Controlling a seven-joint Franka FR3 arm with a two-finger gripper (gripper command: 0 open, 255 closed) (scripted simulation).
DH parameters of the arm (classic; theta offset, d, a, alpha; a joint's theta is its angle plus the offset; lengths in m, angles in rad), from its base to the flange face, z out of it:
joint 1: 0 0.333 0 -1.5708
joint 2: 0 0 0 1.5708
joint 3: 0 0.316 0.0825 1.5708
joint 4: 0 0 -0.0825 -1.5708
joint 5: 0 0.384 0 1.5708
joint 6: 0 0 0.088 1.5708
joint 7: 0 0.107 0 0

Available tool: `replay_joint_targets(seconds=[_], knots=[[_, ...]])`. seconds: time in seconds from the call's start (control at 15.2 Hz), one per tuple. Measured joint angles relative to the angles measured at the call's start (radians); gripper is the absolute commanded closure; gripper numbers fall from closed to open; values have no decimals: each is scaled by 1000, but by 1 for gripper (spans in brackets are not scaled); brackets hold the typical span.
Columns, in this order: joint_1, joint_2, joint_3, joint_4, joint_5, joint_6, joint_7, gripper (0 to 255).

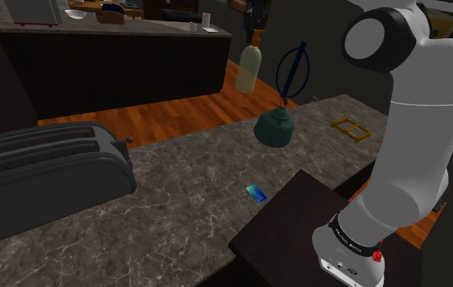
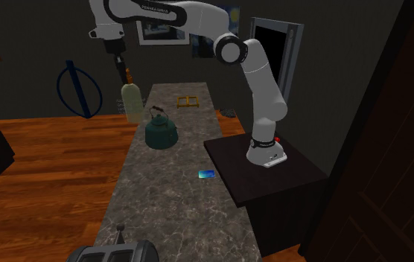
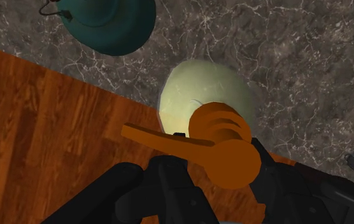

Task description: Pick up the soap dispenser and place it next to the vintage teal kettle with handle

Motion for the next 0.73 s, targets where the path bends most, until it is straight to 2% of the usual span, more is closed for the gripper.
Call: replay_joint_targets(seconds=[0.33, 0.73], knots=[[3, -53, 0, -156, -2, 103, 2, 255], [3, -85, 0, -286, -3, 200, 3, 255]])
